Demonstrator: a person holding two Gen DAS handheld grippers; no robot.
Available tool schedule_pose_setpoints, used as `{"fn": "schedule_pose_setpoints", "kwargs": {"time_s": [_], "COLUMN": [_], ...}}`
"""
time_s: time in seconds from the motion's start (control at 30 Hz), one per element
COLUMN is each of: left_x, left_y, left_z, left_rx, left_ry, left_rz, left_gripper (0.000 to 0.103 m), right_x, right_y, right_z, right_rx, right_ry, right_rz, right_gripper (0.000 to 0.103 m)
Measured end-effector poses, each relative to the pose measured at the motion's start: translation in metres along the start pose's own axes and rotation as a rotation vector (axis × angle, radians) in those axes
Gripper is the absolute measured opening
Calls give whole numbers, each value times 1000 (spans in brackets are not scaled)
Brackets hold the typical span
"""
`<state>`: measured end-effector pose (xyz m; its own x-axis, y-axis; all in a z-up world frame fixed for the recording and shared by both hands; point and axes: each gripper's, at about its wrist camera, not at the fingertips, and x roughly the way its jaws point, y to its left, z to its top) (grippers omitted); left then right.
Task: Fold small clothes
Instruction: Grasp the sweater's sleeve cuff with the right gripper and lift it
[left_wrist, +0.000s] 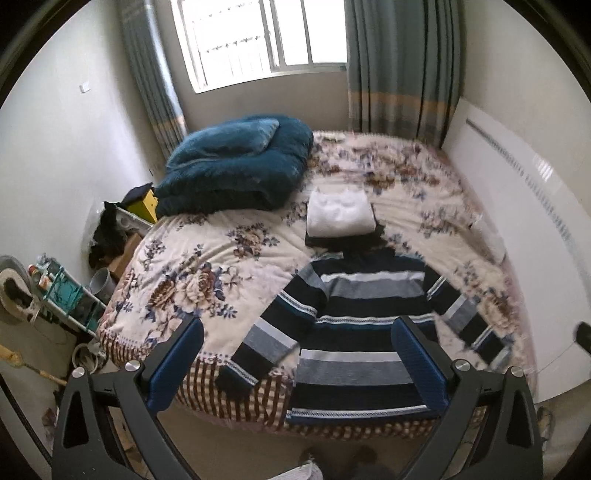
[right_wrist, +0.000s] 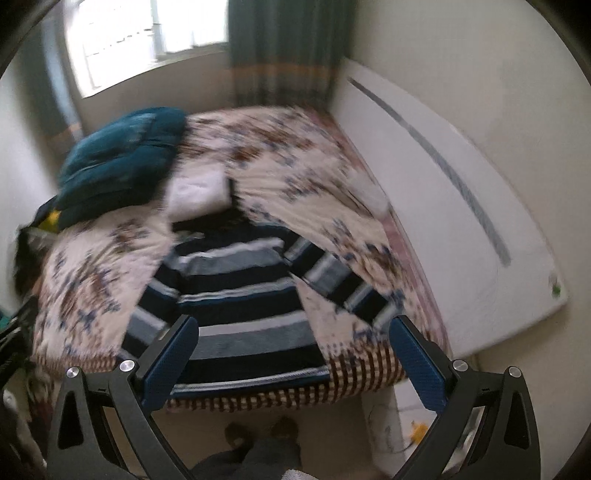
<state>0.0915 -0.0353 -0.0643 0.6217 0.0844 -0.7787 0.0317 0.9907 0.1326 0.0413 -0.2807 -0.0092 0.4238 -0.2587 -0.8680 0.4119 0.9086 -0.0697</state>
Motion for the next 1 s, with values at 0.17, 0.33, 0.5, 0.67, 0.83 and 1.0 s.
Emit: {"fn": "schedule_pose_setpoints", "kwargs": {"time_s": [0.17,0.33,0.5,0.67,0.83,1.0], "left_x": [107,213,311,397,450,493], "left_y": [-32,-74,-113,-135,-142,-147], "left_z": [-11,-24,-47,-78,-91,-100], "left_rx": [39,43,62,33,-11,-18], "left_ry": [115,251,382,528,576,590], "left_rz": [9,44,91,133,145,147], "left_gripper": [103,103,103,103,103,103], "right_x": [140,286,430,533,605,629], "right_y": [-94,-197,-277,-319,-344,-340], "right_z": [-2,-31,-72,-115,-138,-131], "right_rx": [227,463,662,850,957,986], "right_ry": [154,302,427,500,511,437], "right_rz": [-72,-130,-114,-95,-95,-69], "right_gripper": [103,103,103,100,97,73]}}
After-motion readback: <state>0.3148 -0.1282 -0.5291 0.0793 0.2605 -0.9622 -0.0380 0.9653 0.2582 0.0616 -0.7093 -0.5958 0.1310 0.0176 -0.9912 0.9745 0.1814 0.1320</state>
